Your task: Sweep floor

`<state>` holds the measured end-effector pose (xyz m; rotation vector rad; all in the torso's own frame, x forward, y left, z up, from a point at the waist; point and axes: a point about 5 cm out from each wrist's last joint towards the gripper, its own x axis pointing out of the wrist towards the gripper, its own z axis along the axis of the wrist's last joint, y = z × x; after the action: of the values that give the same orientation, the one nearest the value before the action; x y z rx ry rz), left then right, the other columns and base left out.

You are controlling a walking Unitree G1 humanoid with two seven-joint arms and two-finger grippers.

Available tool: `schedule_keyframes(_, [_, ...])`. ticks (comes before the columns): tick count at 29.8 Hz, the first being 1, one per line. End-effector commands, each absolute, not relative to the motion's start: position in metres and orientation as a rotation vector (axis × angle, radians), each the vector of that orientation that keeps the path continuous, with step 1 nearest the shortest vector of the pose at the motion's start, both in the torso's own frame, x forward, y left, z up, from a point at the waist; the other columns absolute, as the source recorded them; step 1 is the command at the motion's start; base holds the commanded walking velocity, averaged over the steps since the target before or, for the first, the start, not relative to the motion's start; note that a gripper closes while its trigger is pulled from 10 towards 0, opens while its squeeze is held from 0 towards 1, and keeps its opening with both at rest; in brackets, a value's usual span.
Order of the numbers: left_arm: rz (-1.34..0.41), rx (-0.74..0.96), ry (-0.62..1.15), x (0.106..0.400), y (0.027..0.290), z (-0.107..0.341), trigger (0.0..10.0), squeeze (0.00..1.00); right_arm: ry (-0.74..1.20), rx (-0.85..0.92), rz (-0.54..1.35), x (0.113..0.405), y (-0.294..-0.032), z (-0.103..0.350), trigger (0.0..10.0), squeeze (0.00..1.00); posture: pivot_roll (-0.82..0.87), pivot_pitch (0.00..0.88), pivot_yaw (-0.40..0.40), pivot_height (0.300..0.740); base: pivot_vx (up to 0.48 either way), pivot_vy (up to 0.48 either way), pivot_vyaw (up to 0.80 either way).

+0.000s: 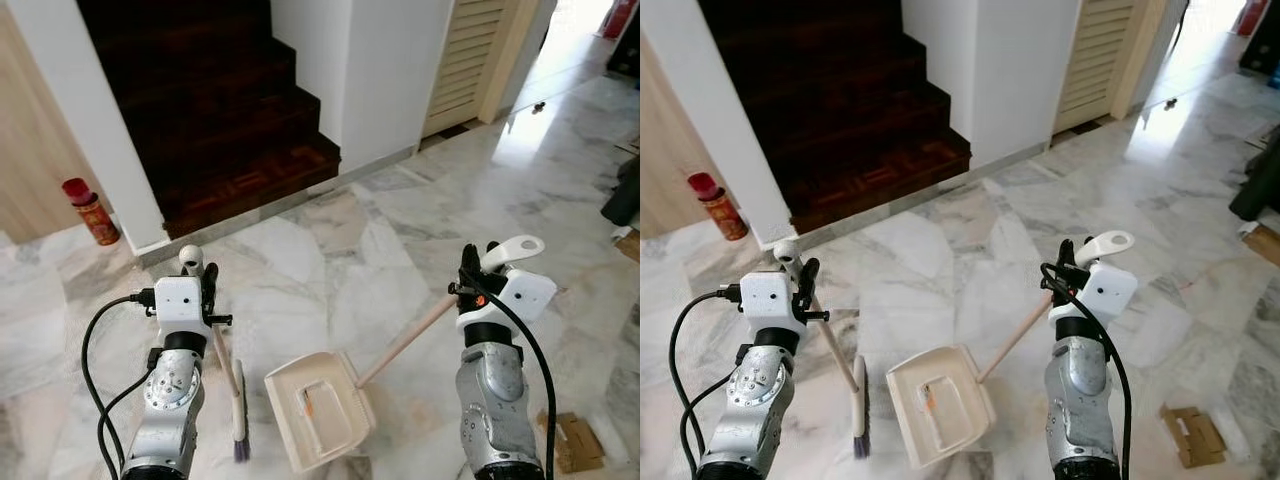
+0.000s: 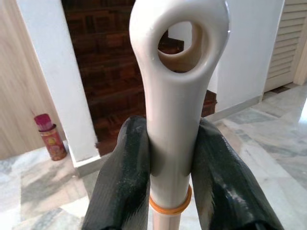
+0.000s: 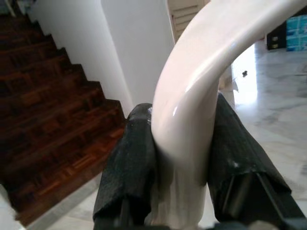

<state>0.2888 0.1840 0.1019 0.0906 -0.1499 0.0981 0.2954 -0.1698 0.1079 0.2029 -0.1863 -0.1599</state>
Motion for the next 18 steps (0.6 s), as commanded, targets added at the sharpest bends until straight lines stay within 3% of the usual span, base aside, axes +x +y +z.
schedule_keyframes(1, [0.082, 0.089, -0.198, 0.2945, 0.1799, 0.1143, 10.0, 0.00, -0.227, 0.215, -0.172, 0.2986, -0.1735, 0.1176, 10.0, 0.00, 0.00, 0.000, 0.033, 0.740, 0.000, 0.337, 0.00])
schedule_keyframes(18, [0.062, 0.092, -0.194, 0.2930, 0.1785, 0.1144, 10.0, 0.00, -0.211, 0.222, -0.154, 0.2970, -0.1673, 0.1150, 10.0, 0.00, 0.00, 0.000, 0.042, 0.740, 0.000, 0.339, 0.00])
